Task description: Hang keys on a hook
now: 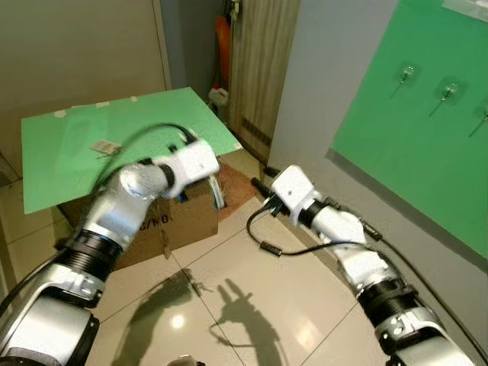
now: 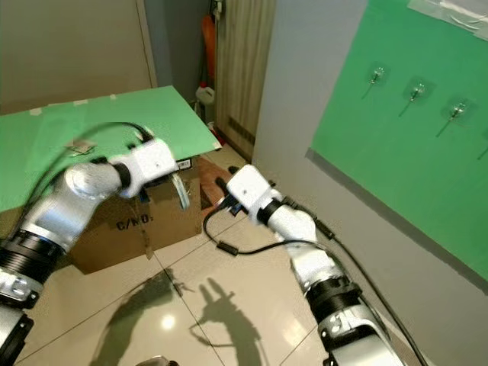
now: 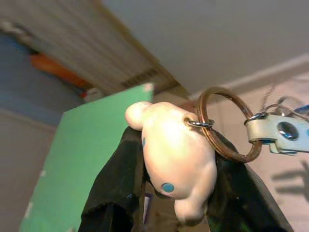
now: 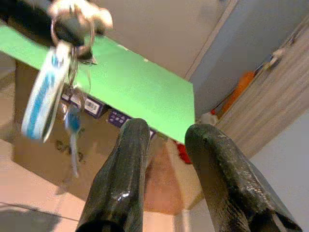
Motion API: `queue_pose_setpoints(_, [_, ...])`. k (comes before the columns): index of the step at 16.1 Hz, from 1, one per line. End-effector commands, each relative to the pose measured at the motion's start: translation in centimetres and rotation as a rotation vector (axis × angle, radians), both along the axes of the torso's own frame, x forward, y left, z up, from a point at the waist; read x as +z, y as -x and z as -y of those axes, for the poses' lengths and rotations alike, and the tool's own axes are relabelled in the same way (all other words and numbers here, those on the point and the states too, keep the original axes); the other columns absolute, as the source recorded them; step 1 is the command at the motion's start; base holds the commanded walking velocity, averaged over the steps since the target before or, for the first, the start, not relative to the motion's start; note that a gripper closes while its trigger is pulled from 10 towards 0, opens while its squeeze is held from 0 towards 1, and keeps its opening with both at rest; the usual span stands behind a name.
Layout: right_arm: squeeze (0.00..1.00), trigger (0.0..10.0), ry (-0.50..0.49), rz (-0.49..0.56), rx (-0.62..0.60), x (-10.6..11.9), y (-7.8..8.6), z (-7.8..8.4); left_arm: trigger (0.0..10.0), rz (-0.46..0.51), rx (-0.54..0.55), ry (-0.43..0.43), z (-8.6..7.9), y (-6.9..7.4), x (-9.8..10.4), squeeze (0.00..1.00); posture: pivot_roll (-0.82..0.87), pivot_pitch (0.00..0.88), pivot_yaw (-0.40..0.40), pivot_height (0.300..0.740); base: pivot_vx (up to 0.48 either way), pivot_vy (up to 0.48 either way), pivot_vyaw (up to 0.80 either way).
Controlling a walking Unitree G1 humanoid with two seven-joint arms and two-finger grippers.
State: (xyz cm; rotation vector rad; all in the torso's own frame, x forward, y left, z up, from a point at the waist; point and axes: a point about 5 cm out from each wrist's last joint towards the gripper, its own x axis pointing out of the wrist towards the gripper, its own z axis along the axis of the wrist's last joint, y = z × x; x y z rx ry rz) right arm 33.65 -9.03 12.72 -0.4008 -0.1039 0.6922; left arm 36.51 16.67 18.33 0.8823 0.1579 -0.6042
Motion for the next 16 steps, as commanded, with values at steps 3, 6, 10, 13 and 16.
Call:
queue_pose_setpoints(3, [0.0, 10.0, -0.088, -0.146, 0.039, 0.6, -0.8, 1.6, 0.0, 0.017, 0.023, 0.176, -0.8, -0.1, 1.5, 0.0, 0.02, 0.025, -0.027, 0.74, 0.0, 0.0, 0.0])
queue_pose_setpoints(6, [0.0, 10.0, -0.144, -0.318, 0.109, 0.0, -1.1, 3.2, 0.0, -0.06, 0.014, 0.399, -0.2, -0.2, 1.8, 0.0, 0.03, 0.025, -0.018, 0.74, 0.0, 0.0, 0.0])
queue_pose_setpoints(10, [0.0, 10.0, -0.141, -0.329, 0.165, 1.3, -1.4, 3.7, 0.0, -0.132, -0.018, 0.551, 0.4, 0.2, 2.0, 0.0, 0.03, 0.028, -0.009, 0.74, 0.0, 0.0, 0.0])
queue_pose_setpoints(13, [0.0, 10.0, -0.111, -0.306, 0.268, 3.1, -1.1, 2.9, 0.0, -0.171, -0.021, 0.501, 0.6, 0.4, 1.3, 0.0, 0.03, 0.036, -0.01, 0.74, 0.0, 0.0, 0.0])
queue_pose_setpoints(16, [0.0, 10.0, -0.106, -0.272, 0.266, 3.5, -1.0, 2.4, 0.0, -0.204, -0.028, 0.338, 0.6, 0.5, 0.2, 0.0, 0.03, 0.039, -0.004, 0.74, 0.0, 0.0, 0.0])
